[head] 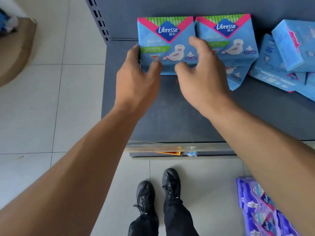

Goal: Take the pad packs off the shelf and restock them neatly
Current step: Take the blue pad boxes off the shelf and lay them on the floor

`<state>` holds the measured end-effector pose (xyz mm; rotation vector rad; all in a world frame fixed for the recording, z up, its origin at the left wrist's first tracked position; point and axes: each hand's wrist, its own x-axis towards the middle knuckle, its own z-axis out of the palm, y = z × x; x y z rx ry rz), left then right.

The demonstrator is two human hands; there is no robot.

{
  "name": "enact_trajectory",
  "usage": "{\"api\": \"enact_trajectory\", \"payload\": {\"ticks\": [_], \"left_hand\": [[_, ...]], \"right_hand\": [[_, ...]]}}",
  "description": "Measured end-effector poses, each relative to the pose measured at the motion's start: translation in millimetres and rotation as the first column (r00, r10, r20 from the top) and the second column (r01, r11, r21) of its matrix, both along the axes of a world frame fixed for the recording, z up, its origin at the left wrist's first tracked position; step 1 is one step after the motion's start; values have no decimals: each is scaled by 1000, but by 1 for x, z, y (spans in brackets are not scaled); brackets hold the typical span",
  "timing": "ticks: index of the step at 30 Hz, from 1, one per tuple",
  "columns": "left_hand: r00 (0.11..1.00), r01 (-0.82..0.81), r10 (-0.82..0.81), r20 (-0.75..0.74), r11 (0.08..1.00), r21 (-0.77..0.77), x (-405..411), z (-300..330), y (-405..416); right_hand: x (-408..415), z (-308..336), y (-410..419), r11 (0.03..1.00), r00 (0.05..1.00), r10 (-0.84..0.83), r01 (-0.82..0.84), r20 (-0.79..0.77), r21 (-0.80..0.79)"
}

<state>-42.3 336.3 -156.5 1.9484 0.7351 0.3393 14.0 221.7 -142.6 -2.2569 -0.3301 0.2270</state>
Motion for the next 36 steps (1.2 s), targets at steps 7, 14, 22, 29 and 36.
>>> {"api": "enact_trajectory", "payload": {"ticks": [7,14,22,29,36], "left_hand": [[964,-29,136,229,908,-418,-37,26,-10],[970,210,-93,226,791,-574,-62,47,-84],[921,367,-367,132,700,-613,-48,44,-237],[757,521,-652,30,576,-630,-51,34,-419],[469,629,-883,-23,353,-693,-65,22,-577]], "right_hand": [[-25,14,-38,891,960,-242,278,-144,359],[-73,23,-136,834,960,-205,273,-192,480],[-110,15,-296,598,816,-402,577,-415,556],[-168,11,-469,355,593,-624,795,-509,492],[-239,12,-606,89,325,-738,916,-592,392]]}}
